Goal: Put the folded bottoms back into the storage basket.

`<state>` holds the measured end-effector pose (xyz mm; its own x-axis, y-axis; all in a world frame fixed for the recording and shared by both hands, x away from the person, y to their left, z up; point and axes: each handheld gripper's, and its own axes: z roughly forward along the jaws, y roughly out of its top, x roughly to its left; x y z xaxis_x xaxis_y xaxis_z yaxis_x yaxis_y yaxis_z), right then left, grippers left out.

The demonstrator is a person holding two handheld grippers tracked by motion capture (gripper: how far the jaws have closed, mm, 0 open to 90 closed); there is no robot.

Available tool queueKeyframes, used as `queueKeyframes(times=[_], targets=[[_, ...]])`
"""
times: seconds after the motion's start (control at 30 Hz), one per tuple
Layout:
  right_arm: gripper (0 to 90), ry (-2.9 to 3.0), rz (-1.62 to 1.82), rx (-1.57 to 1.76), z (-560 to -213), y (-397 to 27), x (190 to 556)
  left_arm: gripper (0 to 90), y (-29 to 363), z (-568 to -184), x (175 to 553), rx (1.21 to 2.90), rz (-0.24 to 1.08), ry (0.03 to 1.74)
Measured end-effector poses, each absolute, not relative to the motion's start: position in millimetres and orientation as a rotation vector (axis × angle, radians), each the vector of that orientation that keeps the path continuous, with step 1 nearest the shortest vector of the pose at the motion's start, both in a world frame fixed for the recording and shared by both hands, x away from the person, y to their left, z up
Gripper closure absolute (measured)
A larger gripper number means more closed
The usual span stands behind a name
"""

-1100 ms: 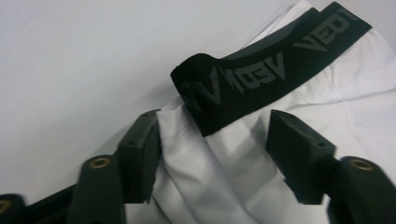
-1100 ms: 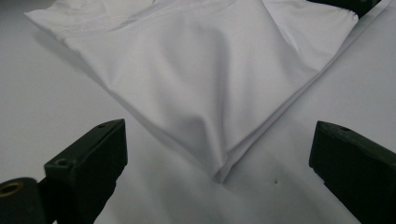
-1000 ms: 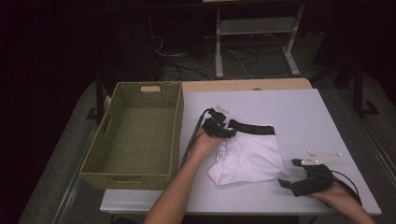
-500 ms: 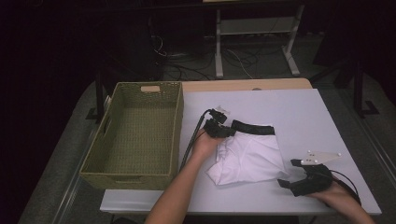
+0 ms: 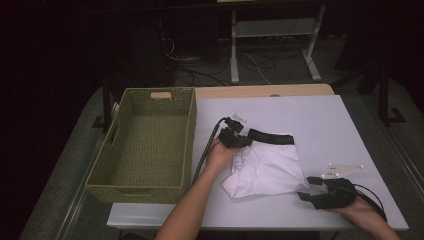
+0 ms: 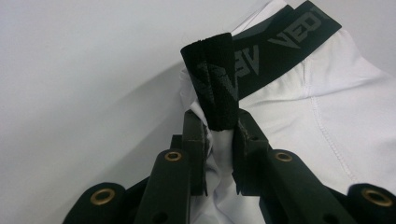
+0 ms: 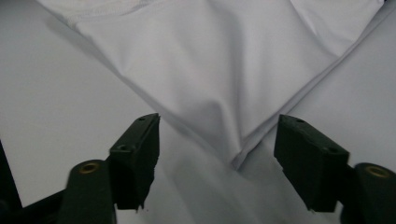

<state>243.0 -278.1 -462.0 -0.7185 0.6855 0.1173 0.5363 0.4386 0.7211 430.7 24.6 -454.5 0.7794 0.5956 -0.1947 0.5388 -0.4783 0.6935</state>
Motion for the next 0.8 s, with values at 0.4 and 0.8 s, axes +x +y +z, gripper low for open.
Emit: queueKeyframes(times=[0.4, 0.8], targets=[[56.8, 2.505, 1.094, 1.024, -464.1, -274.7, 244.4, 76.2, 24.7, -455.0, 429.9, 2.180, 0.097, 0.839], [70.7, 2.488, 1.075, 1.008, -464.5, -276.0, 246.4, 76.2, 25.1, -455.7, 428.5, 2.170, 0.104, 0.843]])
